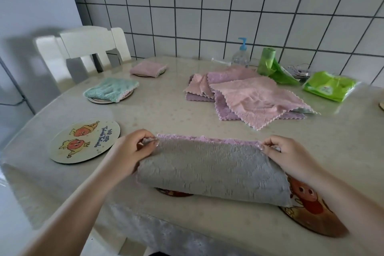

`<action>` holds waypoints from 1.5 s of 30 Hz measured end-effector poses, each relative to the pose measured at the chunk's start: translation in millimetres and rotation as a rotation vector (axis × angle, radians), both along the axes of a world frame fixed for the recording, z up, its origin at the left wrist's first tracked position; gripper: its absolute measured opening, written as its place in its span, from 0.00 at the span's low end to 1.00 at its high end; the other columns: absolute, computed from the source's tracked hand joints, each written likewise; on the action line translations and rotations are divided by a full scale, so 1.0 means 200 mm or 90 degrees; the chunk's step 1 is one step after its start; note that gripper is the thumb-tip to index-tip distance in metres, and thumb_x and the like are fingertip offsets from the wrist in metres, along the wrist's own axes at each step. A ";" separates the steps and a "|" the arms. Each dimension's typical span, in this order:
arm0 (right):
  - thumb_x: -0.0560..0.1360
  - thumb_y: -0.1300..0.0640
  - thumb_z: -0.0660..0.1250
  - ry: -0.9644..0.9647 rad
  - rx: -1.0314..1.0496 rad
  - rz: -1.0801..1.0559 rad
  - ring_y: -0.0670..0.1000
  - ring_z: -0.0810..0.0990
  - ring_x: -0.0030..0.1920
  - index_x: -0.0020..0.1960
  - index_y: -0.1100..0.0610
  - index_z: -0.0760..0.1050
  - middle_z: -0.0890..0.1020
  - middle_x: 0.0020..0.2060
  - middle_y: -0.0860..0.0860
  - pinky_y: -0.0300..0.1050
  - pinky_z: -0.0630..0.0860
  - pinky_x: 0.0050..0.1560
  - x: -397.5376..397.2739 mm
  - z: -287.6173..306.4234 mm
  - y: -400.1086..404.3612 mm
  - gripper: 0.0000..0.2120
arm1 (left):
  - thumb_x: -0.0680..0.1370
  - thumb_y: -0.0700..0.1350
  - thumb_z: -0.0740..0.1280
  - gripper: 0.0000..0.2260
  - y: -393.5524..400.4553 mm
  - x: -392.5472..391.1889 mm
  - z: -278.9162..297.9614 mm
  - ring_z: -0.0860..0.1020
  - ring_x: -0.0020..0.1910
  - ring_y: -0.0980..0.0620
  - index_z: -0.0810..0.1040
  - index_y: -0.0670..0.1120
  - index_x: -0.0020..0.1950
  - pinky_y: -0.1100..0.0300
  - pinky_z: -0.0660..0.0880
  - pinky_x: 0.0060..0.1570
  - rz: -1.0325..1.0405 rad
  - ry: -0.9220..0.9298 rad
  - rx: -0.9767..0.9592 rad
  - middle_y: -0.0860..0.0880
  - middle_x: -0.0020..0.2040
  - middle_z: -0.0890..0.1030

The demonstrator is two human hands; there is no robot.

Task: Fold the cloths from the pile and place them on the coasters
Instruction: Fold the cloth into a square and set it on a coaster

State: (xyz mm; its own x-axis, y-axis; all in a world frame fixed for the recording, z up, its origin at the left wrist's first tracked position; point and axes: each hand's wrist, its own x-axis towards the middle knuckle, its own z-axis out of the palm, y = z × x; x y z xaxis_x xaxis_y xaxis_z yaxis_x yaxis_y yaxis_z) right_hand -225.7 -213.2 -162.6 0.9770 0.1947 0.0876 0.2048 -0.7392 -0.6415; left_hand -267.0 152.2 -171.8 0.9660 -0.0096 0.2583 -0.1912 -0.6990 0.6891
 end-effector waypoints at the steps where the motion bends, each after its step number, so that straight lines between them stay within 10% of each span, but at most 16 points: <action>1: 0.76 0.54 0.65 -0.006 -0.007 -0.004 0.49 0.82 0.37 0.39 0.46 0.75 0.83 0.35 0.47 0.41 0.72 0.35 0.02 0.00 0.00 0.07 | 0.75 0.49 0.67 0.02 0.00 0.04 -0.01 0.78 0.35 0.53 0.77 0.54 0.42 0.57 0.72 0.38 -0.004 0.014 -0.002 0.52 0.36 0.80; 10: 0.74 0.57 0.67 -0.014 -0.026 -0.019 0.43 0.78 0.42 0.42 0.49 0.77 0.81 0.39 0.42 0.33 0.68 0.38 0.14 -0.03 0.00 0.03 | 0.73 0.47 0.71 0.03 0.01 0.22 -0.01 0.78 0.40 0.60 0.78 0.53 0.43 0.56 0.76 0.45 0.006 0.011 0.065 0.58 0.42 0.80; 21: 0.75 0.52 0.65 -0.018 -0.093 -0.053 0.52 0.80 0.34 0.41 0.46 0.75 0.80 0.38 0.42 0.49 0.77 0.39 0.18 -0.03 0.03 0.04 | 0.73 0.52 0.70 0.05 0.01 0.34 -0.01 0.77 0.49 0.53 0.77 0.54 0.45 0.54 0.75 0.51 0.007 0.101 0.150 0.52 0.48 0.80; 27: 0.77 0.54 0.60 -0.166 -0.156 -0.016 0.47 0.71 0.59 0.58 0.52 0.75 0.74 0.57 0.48 0.43 0.70 0.57 0.07 0.06 0.15 0.11 | 0.77 0.51 0.64 0.16 -0.11 0.22 0.09 0.76 0.54 0.53 0.73 0.49 0.64 0.54 0.72 0.57 0.054 0.004 0.228 0.52 0.63 0.73; 35: 0.67 0.36 0.33 -0.090 -0.339 0.180 0.49 0.52 0.75 0.75 0.50 0.53 0.56 0.75 0.49 0.54 0.48 0.74 -0.13 -0.06 0.52 0.40 | 0.72 0.59 0.41 0.31 -0.46 0.08 -0.08 0.62 0.72 0.56 0.65 0.52 0.71 0.58 0.58 0.71 -0.135 -0.012 0.345 0.52 0.73 0.66; 45: 0.68 0.30 0.32 -0.008 -0.442 0.119 0.45 0.36 0.74 0.74 0.42 0.38 0.39 0.75 0.45 0.51 0.37 0.72 -0.17 -0.08 0.18 0.37 | 0.60 0.76 0.26 0.47 -0.20 -0.04 -0.09 0.42 0.75 0.59 0.49 0.60 0.75 0.56 0.43 0.73 -0.035 0.099 0.367 0.58 0.77 0.47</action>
